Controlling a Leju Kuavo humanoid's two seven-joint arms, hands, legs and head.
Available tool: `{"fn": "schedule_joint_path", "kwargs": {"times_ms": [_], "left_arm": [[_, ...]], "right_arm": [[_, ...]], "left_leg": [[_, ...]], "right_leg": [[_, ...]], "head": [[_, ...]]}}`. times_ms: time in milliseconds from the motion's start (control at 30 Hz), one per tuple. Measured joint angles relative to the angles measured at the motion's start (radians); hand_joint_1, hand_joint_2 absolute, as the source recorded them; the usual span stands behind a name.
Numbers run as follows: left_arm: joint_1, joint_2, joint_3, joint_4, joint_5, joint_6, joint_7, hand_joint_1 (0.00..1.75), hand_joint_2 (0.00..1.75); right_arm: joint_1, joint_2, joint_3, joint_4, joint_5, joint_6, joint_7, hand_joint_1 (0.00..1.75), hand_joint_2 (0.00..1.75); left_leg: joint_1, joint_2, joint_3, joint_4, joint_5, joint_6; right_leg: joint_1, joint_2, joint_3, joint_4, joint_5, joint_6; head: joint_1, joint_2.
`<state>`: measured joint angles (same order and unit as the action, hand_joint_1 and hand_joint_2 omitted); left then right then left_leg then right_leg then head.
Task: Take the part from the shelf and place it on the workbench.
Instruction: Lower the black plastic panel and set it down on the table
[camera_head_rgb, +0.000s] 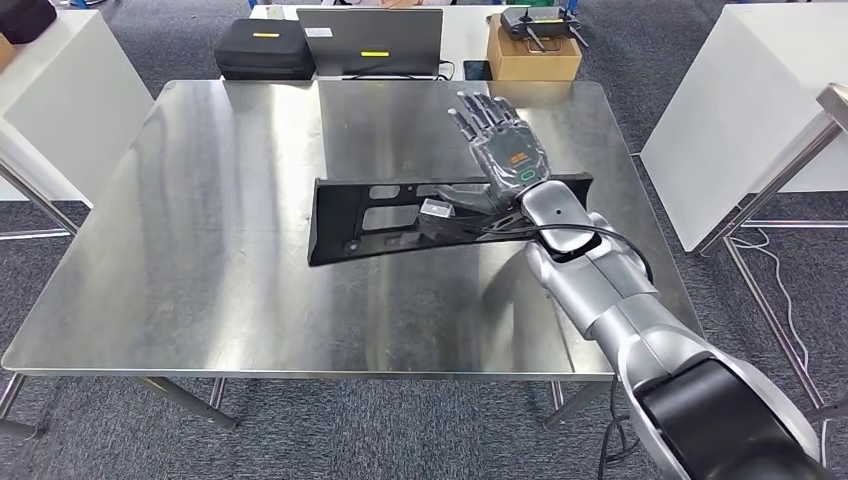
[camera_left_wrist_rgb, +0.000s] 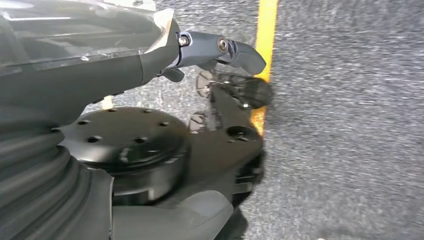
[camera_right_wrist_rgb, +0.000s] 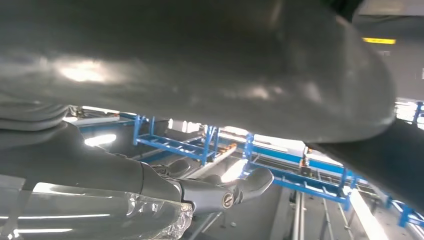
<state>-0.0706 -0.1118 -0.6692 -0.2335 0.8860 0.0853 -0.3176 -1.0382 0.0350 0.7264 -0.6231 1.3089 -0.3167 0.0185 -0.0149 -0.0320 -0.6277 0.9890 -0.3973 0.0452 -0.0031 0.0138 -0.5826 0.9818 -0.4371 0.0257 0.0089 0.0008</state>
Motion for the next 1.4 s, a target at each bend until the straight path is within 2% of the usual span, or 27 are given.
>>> {"fn": "schedule_joint_path", "kwargs": {"times_ms": [433,500,600,700,1133,1233,1333,1400], "left_arm": [[0.01,-0.02,0.0,0.015,0.006,0.044,-0.001,0.0,1.75],[0.01,-0.024,0.0,0.015,0.007,0.05,0.002,0.0,1.75],[0.01,-0.027,0.0,0.016,0.012,0.051,0.013,0.0,1.75],[0.011,-0.029,0.0,0.016,0.015,0.051,0.02,0.0,1.75],[0.012,-0.037,-0.001,0.019,0.021,0.074,0.02,0.0,1.75],[0.012,-0.042,-0.001,0.021,0.026,0.089,0.02,0.0,1.75],[0.012,-0.048,-0.001,0.022,0.035,0.11,0.021,0.0,1.75],[0.012,-0.052,0.0,0.023,0.043,0.12,0.021,0.0,0.87]], "right_arm": [[-0.023,-0.042,0.011,0.026,-0.076,0.02,-0.023,0.0,0.0],[-0.029,-0.043,0.009,0.039,-0.136,0.109,-0.027,0.0,0.0],[-0.041,-0.041,0.0,0.062,-0.254,0.33,-0.01,0.0,0.0],[-0.052,-0.039,-0.006,0.078,-0.302,0.42,0.003,0.0,0.0],[-0.078,-0.035,-0.009,0.107,-0.382,0.491,0.019,0.0,0.0],[-0.083,-0.037,-0.007,0.107,-0.397,0.483,0.02,0.0,0.0],[-0.084,-0.042,0.002,0.095,-0.408,0.415,0.017,0.0,0.0],[-0.084,-0.048,0.011,0.073,-0.408,0.353,0.015,0.0,0.0]], "left_leg": [[0.0,0.001,0.0,0.0,0.0,0.0],[-0.001,0.001,0.0,0.0,0.0,0.0],[-0.001,0.0,0.0,0.0,0.0,0.0],[-0.001,0.001,0.0,0.0,0.0,0.0],[-0.001,0.001,0.001,0.0,0.0,0.0],[-0.001,0.001,0.001,0.0,0.0,0.0],[-0.001,0.001,0.001,0.0,0.0,0.0],[-0.001,0.001,0.001,0.0,0.0,0.0]], "right_leg": [[0.0,0.0,0.001,0.0,0.0,0.0],[0.0,0.0,0.001,0.0,0.0,0.0],[0.0,0.0,0.001,0.0,0.0,0.0],[0.0,0.0,0.001,0.0,0.0,0.0],[0.0,0.0,0.001,0.0,0.0,0.0],[0.0,0.0,0.001,0.0,0.0,0.0],[0.0,0.0,0.0,0.0,0.0,0.0],[0.0,0.0,0.0,0.0,0.0,0.0]], "head": [[0.0,0.0],[0.0,0.0],[0.0,0.0],[0.0,0.0],[0.0,0.0],[0.0,0.0],[0.0,0.0],[0.0,0.0]]}}
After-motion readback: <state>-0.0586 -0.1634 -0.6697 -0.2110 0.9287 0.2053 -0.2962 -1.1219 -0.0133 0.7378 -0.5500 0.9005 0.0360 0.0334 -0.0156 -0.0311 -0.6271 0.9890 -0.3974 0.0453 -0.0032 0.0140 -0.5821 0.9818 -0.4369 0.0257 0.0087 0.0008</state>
